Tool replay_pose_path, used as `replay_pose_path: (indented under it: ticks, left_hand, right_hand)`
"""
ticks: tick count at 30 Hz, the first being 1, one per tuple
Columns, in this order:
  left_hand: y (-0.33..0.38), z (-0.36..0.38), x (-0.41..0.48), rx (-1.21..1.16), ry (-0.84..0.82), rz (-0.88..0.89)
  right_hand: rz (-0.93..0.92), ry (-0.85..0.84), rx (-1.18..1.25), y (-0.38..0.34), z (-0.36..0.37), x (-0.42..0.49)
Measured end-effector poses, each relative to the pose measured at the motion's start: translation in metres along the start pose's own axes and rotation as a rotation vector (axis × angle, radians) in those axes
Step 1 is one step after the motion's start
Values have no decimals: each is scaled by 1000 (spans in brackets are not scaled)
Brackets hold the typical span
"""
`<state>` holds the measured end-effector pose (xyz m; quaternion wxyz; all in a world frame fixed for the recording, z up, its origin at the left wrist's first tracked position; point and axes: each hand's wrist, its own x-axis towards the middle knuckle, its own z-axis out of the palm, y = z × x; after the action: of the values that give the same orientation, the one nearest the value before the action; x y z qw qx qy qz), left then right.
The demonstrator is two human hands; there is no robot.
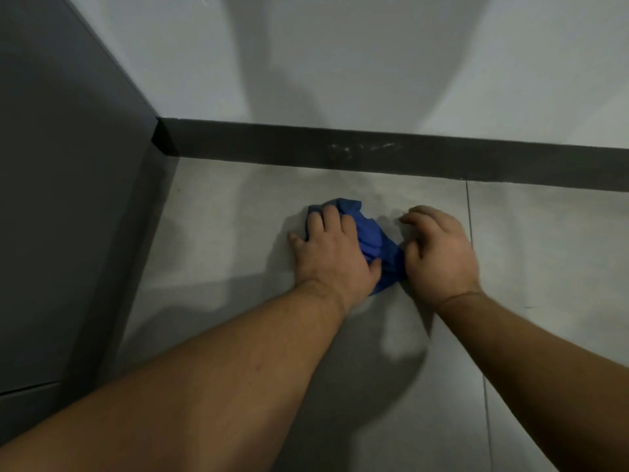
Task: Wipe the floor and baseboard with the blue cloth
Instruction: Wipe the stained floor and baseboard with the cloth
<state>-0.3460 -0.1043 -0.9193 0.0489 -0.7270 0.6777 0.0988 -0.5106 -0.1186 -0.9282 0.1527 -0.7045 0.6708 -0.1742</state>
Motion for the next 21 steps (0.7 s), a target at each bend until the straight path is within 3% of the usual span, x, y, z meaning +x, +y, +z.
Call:
replay_pose_path:
  ticks: [3, 8, 10, 14, 21]
  left_hand:
    - [0, 8, -1, 136, 26, 10]
    - [-29, -5, 35, 2, 97, -109]
    - [-36, -16, 57, -162, 79, -249]
    - [-45, -36, 94, -715, 113, -577]
    - [-24, -53, 115, -1051, 200, -655]
  right_hand:
    - [20, -14, -99, 9, 0, -9]
    - [83, -171, -145, 7, -1, -10]
    - [107, -200, -156, 1, -5, -4]
    - [141, -236, -220, -9, -12, 6]
    - [201, -307, -275, -14, -12, 21]
